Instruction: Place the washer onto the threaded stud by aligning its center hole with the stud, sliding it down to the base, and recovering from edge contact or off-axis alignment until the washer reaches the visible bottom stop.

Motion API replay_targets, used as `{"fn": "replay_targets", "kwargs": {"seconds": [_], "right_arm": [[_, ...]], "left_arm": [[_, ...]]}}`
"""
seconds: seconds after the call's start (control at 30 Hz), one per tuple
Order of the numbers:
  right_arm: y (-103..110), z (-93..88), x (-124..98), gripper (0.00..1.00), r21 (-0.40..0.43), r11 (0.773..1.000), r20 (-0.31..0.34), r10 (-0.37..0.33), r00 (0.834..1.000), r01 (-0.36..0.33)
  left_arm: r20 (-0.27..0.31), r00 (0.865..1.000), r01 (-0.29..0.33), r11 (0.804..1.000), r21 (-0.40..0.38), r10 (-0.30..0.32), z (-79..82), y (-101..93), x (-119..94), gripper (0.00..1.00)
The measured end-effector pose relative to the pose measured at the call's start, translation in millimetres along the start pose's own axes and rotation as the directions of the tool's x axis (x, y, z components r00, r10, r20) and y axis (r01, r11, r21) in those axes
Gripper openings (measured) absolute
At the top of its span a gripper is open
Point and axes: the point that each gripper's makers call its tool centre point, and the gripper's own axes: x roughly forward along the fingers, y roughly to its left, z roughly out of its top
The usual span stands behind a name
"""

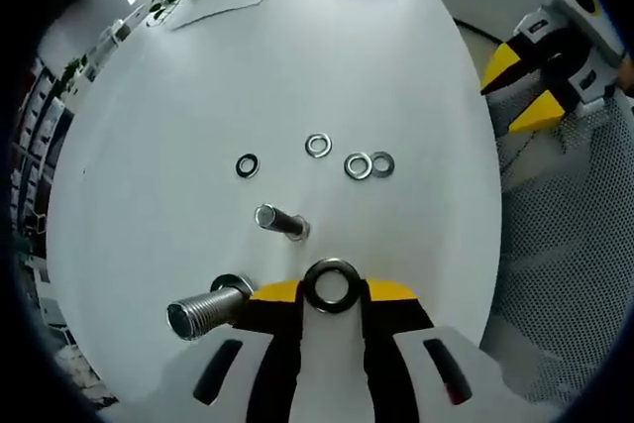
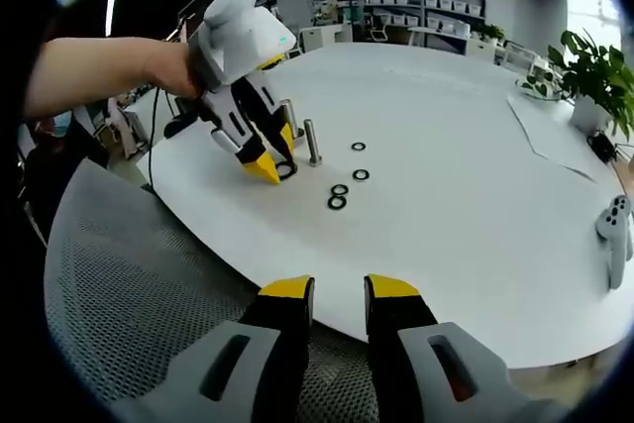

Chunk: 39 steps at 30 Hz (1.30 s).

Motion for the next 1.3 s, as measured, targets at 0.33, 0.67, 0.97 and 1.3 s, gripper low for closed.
{"fn": "replay_targets", "kwargs": {"seconds": [0.33, 0.67, 0.97, 1.3], "right_arm": [[-1.1, 0.6, -0.2, 0.23, 0.005, 1.0, 0.005, -0.006, 1.0, 0.006], [-1.9, -0.3, -0.2, 0.23, 0.008, 1.0, 0.002, -0.01, 1.0, 0.01], [0.4, -3.7, 0.6, 0.23, -0.003, 1.0, -0.022, 0.003, 1.0, -0.003], [1.7, -2.9, 0.6, 0.23, -0.008, 1.0, -0.017, 0.009, 1.0, -0.01]], "left_arm": [[-0.02, 1.0, -0.009, 1.0, 0.005, 0.009, -22.7, -3.3, -6.9, 0.2], [-0.082, 0.997, 0.0, 1.0, 0.022, 0.002, -32.7, -5.1, -8.4, 0.21], [-0.206, 0.979, 0.017, 1.0, 0.025, -0.011, -31.8, -5.6, -5.9, 0.21], [-0.152, 0.988, -0.03, 0.999, -0.016, 0.027, -34.8, -6.1, -9.4, 0.21]]}}
